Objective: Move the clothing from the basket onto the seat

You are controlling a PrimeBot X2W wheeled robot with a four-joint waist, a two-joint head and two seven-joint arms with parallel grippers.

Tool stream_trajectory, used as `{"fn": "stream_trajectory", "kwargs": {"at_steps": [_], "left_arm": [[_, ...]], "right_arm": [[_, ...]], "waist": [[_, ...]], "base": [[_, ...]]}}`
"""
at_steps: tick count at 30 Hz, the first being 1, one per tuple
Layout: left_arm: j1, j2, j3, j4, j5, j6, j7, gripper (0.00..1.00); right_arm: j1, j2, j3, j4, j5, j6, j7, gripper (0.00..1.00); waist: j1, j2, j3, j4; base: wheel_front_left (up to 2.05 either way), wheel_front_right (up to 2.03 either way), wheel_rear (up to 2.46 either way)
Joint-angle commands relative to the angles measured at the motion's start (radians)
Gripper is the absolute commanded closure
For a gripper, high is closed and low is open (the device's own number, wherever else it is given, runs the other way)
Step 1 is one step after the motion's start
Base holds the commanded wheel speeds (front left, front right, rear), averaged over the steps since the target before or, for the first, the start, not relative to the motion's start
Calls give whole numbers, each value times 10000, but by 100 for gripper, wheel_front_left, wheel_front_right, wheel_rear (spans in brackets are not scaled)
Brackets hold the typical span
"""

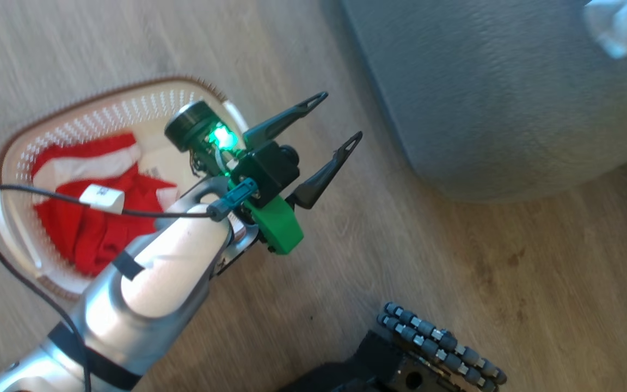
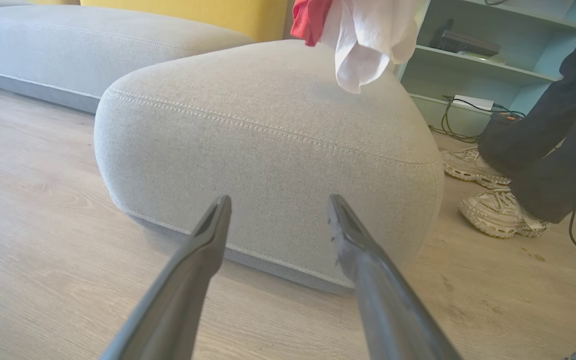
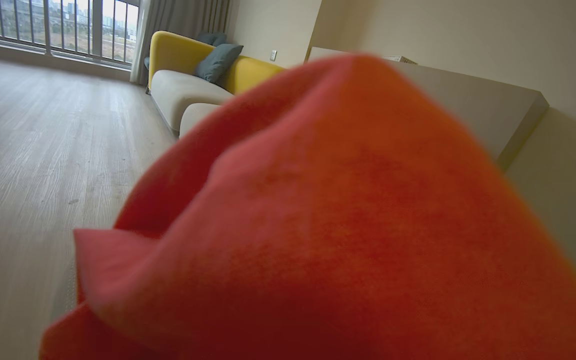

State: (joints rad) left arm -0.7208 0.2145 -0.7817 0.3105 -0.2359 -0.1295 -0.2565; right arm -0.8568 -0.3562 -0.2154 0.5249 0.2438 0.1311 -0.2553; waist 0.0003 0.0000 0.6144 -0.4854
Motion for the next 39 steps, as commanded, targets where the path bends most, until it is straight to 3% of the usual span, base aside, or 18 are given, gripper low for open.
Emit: {"fn": "stream_trajectory", "kwargs": {"at_steps": [1,10,14,20,26,27,29,39], "left_arm": [[-331,98,117,-392,89,-11,-24,0],[-935,326,-284,-812,157,-11,187,0],[-1093,350,-346,-982,188,-7,253,0],[-1122,375,-493,-1090,210,11,279,0],[-1020,467,-499,-1100,153,99,246,0],[-1010,468,-487,-1097,134,116,230,0],[-1004,468,-470,-1068,105,140,194,0],[-900,293,-375,-697,-59,185,-3,0]], "right_arm": [[-481,-571,-274,35,-34,-4,-65,100],[-3432,-2293,-1426,3234,-331,-4,192,100],[-4372,-2839,-1806,3940,-537,-4,356,100],[-5074,-3010,-2674,5090,-681,-4,619,100],[-4772,-2541,-3049,5967,-655,-4,389,100],[-4658,-2482,-3103,6058,-591,-4,312,77],[-4335,-2414,-2971,6205,-584,-4,194,0],[-2034,-1795,-1105,5649,491,-4,-54,0]], "waist": [[-3,0,570,424],[-3,0,1882,1109],[-3,0,2306,1402],[-3,0,2699,1838],[-3,0,2909,2033],[-3,0,2912,2046],[-3,0,2872,2062],[-3,0,2039,1955]], "base": [[0,0,0],[0,0,0],[0,0,0],[0,0,0],[0,0,0],[0,0,0],[0,0,0],[0,0,0]]}}
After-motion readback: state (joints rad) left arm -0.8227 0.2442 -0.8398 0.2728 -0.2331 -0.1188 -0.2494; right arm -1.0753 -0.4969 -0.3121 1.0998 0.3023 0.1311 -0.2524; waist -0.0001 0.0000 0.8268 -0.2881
